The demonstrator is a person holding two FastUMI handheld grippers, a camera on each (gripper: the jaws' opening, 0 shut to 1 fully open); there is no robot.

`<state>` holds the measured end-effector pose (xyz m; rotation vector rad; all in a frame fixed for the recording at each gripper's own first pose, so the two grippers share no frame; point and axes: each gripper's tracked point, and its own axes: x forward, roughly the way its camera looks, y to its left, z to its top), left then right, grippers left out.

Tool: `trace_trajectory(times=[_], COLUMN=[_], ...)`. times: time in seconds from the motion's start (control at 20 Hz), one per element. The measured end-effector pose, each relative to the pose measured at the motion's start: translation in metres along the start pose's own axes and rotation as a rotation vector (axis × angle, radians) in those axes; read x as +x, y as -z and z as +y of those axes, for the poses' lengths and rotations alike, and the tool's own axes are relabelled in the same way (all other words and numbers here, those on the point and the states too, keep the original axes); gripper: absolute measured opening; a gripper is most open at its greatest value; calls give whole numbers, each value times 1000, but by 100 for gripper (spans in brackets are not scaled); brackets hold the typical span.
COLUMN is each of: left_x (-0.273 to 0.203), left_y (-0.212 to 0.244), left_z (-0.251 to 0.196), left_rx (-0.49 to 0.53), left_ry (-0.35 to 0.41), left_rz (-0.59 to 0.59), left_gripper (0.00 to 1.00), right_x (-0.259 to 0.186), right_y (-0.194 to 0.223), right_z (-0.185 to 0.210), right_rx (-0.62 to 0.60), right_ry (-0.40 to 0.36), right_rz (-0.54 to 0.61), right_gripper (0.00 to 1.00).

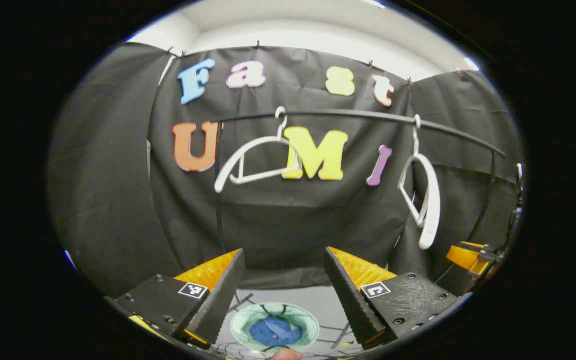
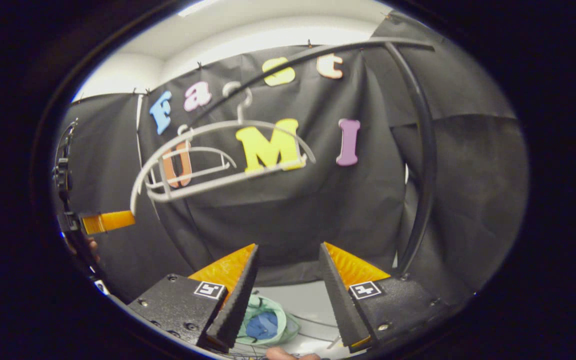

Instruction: Grasp the clothes on the hanger with both hands and then place them into the laundry hamper below.

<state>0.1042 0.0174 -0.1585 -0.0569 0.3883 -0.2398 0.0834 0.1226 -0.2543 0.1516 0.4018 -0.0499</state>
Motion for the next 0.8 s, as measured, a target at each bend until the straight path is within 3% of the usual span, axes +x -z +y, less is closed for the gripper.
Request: trace_trajectory(times=[0.1,0.25,0.45,0.6,0.8], left_x=[-11,-32,-55,-72,-91], left_y=[-28,-68,-106,-126,-158], left_z=[-1,-1,-4,-4,1], left_rx=[1,-11,7,28,41], left_ry=[-27,-47,-70,-83,-102], left_rz=[-77,-170,-271,-321,-389], left_gripper=[99,97,94,92,92], right_x=[-7,-20,-40,-59,-68], right_y=[-38,-81,-144,-170,-207], right_z=[4,2,7,15,32], right_rx=[-9,-43,-88,-83,-123], right_ry=[-33,-43,-50,-80,-95], right_rz=[-68,-143,-267,-321,-403], right_gripper=[80,92,94,99,98])
